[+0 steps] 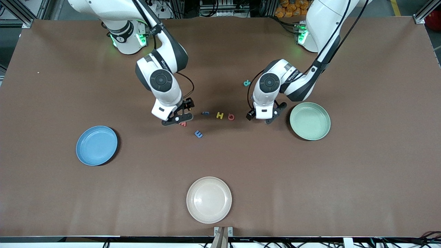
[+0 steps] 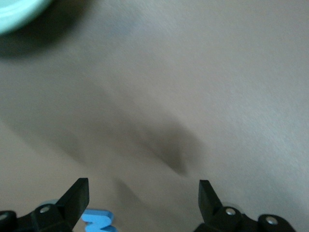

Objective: Sort upper and lower case letters into plates
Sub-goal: 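Reach the left gripper to blue M while the right gripper reaches yellow letter, then grasp the yellow letter with the right gripper while the left gripper lowers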

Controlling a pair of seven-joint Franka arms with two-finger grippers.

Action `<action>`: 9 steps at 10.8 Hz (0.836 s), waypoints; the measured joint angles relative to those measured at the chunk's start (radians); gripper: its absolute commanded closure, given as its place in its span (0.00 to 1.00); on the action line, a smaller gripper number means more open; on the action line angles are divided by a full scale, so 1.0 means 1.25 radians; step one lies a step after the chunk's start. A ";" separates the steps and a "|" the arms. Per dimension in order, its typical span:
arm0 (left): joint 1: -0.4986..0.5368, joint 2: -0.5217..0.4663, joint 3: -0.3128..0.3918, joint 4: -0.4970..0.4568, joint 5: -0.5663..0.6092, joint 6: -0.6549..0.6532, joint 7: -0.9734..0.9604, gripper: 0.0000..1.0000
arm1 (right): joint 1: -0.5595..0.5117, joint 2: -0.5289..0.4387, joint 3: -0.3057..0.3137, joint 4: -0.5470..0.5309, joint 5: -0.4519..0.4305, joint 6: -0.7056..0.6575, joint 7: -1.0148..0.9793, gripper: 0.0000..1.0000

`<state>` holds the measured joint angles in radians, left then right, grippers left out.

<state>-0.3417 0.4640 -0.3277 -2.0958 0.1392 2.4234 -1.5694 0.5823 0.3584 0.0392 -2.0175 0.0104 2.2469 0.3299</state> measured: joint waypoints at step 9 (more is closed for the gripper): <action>0.017 -0.017 -0.046 -0.041 -0.045 0.032 -0.128 0.00 | 0.079 0.020 0.000 -0.145 0.000 0.215 0.006 0.00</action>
<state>-0.3209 0.4426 -0.3852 -2.1477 0.0833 2.4634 -1.7292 0.6814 0.3830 0.0397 -2.1991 0.0102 2.5160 0.3370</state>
